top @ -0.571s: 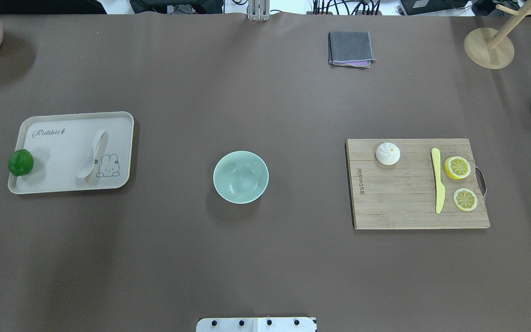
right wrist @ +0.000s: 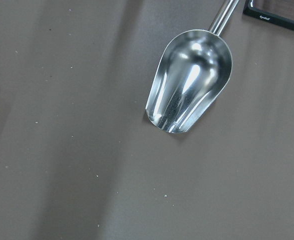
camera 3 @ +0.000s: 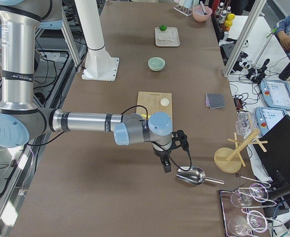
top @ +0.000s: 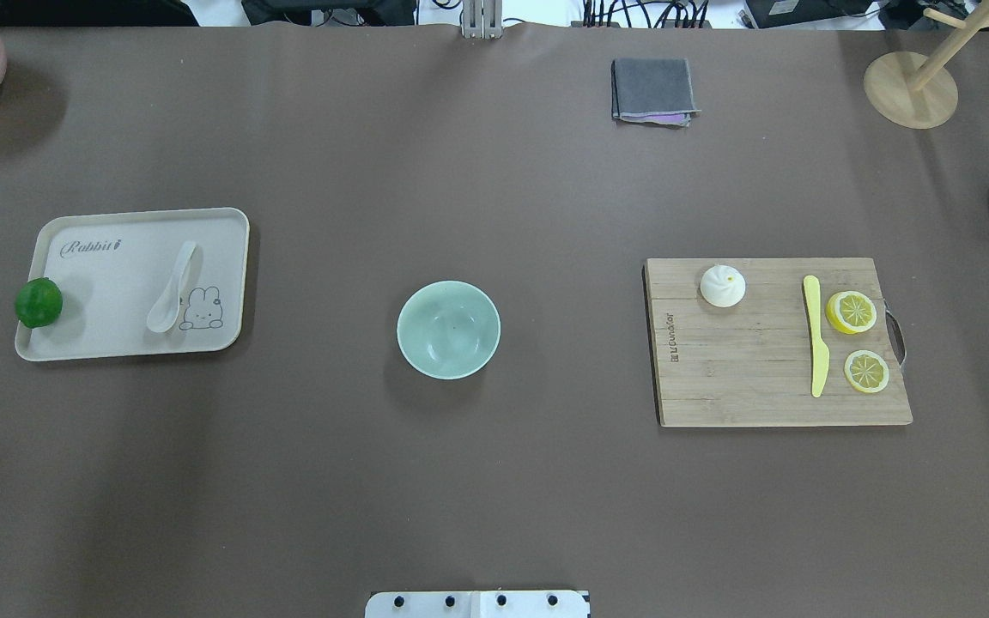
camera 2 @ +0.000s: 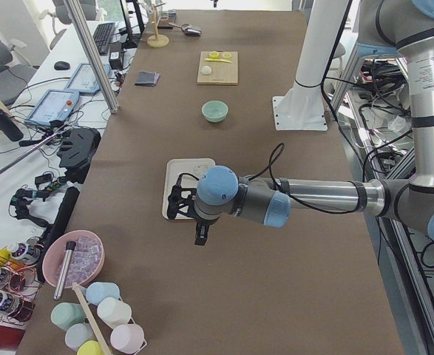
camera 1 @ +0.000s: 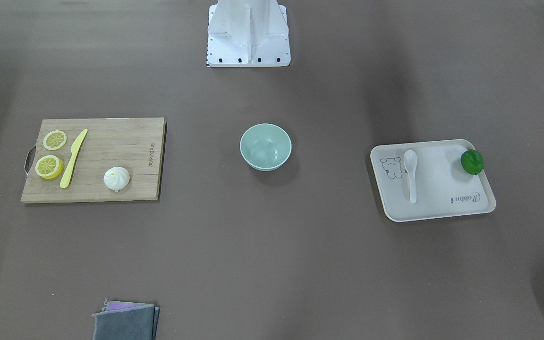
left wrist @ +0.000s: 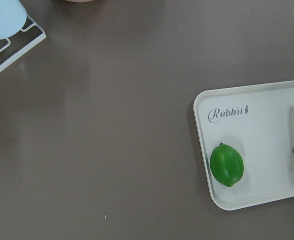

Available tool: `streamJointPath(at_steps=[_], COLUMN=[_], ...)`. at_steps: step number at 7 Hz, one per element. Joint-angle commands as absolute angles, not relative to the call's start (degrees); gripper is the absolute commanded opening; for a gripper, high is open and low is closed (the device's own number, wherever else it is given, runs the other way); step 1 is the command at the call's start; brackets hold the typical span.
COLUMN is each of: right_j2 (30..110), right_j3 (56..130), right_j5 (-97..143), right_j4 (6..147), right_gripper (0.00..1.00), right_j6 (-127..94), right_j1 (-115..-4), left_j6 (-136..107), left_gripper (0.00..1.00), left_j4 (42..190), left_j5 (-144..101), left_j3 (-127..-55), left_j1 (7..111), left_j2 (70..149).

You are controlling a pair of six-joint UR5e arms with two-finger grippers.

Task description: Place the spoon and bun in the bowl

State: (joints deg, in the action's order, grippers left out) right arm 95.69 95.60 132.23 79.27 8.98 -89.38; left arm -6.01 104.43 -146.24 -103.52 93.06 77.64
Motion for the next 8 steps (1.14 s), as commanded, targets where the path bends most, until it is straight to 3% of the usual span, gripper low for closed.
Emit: streamJointPath(at_steps=[1, 4, 8], right_j2=[95.7, 95.5, 95.4], right_j3=[95.5, 95.8, 95.9], right_j5=[132.3, 132.5, 134.3], right_j4=[79.2, 79.1, 79.0], right_gripper=[1.00, 1.00, 1.00], right_j6=[9.1, 9.0, 9.0], right_j1=[-89.4, -89.3, -89.2], left_j6=[-6.2, -8.7, -15.5], left_gripper=[0.98, 0.98, 0.98], left_j4=[104.7, 106.7, 120.4], left_j5=[-147.0, -147.0, -149.1], left_j3=[-103.5, -104.0, -103.9], left_j1=[93.1, 93.0, 92.3], left_j2=[77.2, 77.2, 74.8])
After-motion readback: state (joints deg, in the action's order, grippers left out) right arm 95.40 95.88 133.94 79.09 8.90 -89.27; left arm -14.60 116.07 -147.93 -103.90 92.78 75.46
